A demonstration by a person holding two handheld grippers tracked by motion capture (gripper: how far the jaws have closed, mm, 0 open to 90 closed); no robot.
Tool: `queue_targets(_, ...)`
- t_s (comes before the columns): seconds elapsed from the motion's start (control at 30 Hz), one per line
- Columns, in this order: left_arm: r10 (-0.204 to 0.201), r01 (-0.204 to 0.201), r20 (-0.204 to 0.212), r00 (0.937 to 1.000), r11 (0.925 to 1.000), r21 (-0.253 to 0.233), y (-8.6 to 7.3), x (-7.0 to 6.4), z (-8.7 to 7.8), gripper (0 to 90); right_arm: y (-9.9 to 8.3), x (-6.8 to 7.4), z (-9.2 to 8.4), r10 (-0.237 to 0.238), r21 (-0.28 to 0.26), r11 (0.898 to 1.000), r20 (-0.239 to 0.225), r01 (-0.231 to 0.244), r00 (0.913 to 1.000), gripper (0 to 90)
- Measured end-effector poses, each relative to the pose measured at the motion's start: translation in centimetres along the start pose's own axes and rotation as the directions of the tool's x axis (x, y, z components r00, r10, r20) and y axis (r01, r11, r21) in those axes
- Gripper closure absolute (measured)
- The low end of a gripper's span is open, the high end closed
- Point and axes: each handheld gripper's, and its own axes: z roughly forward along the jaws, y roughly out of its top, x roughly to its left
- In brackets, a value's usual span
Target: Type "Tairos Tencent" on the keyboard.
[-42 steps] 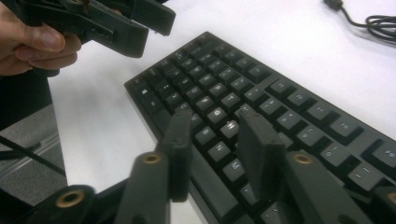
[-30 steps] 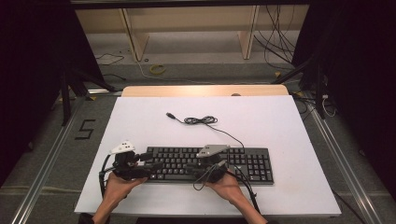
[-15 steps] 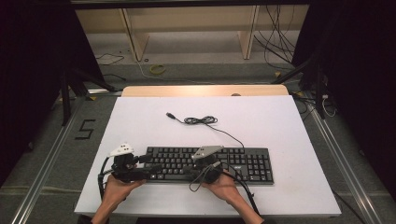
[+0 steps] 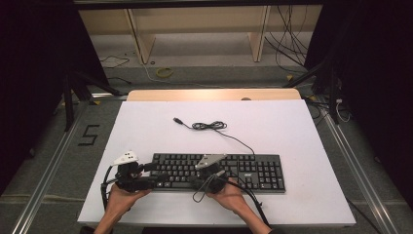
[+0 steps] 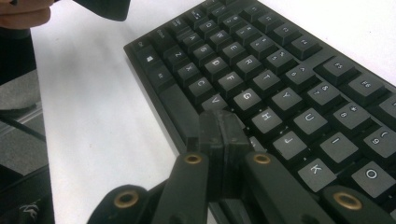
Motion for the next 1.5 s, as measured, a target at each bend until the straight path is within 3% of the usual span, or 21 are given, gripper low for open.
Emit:
queue_targets(0.83,-0.005,0.005,0.0,1.0,1.0,0.006,-0.1,0.0,0.0,28.5,-0.2,0.4,1.0,-0.033,0.042,0.999,0.007,0.033,0.9994,90.0)
queue_targets(1.0,-0.003,0.003,-0.002,1.0,1.0,0.008,-0.1,0.2,0.0,28.5,-0.1,0.3,0.5,-0.01,0.009,1.0,0.002,0.01,0.9999,89.7)
queue_targets(1.3,-0.005,0.005,-0.009,0.9999,0.9999,0.01,-0.1,0.3,-0.1,28.5,0.3,-0.5,-0.5,0.028,-0.054,0.998,-0.008,-0.028,0.9996,81.0)
queue_targets(1.5,-0.006,0.006,-0.011,0.9999,0.9998,0.021,-0.2,0.3,0.0,28.4,0.6,-0.9,-0.9,0.042,-0.066,0.997,-0.003,-0.042,0.9991,72.8)
